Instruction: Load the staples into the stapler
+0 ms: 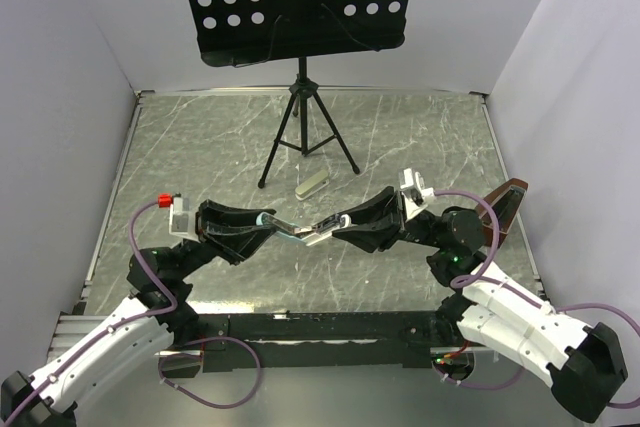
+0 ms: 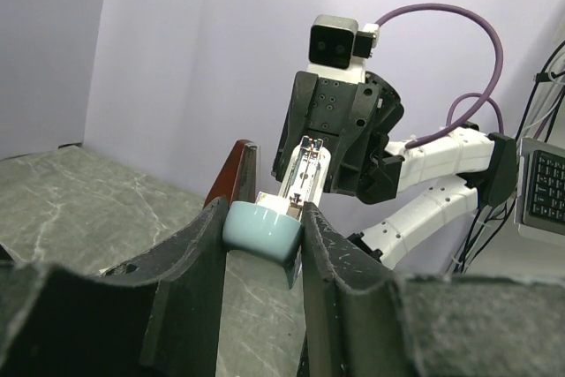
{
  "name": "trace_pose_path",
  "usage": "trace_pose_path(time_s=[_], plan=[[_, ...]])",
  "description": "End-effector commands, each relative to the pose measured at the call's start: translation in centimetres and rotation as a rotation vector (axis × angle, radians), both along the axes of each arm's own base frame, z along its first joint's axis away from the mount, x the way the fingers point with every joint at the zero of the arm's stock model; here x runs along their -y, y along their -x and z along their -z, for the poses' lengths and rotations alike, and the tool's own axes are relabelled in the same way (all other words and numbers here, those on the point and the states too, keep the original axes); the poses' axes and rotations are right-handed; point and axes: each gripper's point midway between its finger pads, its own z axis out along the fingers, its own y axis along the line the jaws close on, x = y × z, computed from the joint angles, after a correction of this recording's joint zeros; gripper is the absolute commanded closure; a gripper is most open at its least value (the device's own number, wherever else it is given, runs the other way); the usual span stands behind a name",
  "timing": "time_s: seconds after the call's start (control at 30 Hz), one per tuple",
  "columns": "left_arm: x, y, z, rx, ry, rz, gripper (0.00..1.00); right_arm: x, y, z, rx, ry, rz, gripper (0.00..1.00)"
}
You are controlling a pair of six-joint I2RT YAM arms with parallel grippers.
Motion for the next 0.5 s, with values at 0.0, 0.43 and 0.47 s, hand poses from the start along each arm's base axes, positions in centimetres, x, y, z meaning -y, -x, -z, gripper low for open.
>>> trace_pose_path(time_s=[0.0, 0.43, 0.47], plan=[[-1.1, 1.6, -3.3, 0.093, 0.07, 0.009, 0.99, 0.5, -0.6, -2.3, 0.048, -0.085, 0.052, 1.0], [-6.7, -1.1, -5.2, -0.126, 0.44, -0.165, 0.99, 2.1, -1.3, -2.3, 0.033, -0.177, 0.155, 1.0], [-6.7, -1.2, -5.3, -0.123, 0.429, -0.174, 0.99, 1.9, -1.3, -2.1, 0.03, -0.165, 0.145, 1.0]])
